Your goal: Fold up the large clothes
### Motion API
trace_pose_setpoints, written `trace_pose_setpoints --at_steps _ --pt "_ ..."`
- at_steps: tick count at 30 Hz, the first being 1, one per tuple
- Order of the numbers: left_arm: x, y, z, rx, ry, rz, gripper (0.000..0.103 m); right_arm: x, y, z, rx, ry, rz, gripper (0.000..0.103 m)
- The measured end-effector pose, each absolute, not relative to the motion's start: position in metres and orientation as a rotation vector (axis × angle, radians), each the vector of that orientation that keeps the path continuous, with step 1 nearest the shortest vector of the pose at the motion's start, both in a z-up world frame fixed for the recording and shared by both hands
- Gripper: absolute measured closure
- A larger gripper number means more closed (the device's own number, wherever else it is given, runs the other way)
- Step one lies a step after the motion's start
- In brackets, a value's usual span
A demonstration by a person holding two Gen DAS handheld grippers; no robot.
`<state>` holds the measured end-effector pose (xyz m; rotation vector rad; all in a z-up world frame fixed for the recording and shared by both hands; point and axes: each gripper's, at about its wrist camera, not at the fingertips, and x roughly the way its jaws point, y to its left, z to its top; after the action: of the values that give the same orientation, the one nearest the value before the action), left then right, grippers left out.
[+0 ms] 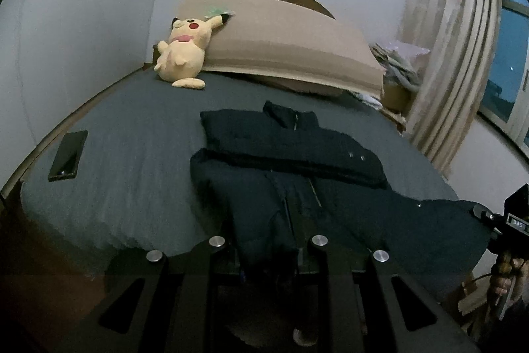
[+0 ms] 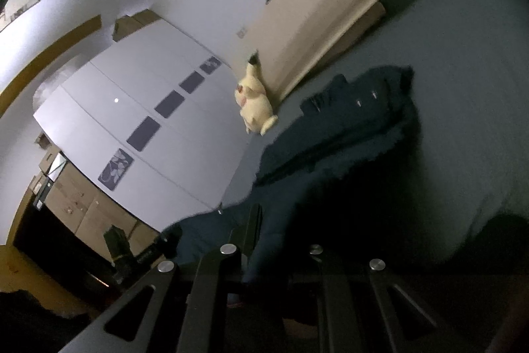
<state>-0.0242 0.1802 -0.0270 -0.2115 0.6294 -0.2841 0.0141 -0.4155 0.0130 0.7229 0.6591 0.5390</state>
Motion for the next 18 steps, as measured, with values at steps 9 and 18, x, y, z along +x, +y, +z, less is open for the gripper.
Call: trace_pose_setpoints --at_steps 9,18 --pt "0.021 0.183 -0.002 -0.216 0.565 -0.275 0.084 0.06 -0.416 0.05 0.704 0.55 0.536 0.091" --pt "0.041 0.172 0.004 -0.198 0.56 -0.237 0.084 0.079 -0.414 0.057 0.697 0.529 0.505 0.091"
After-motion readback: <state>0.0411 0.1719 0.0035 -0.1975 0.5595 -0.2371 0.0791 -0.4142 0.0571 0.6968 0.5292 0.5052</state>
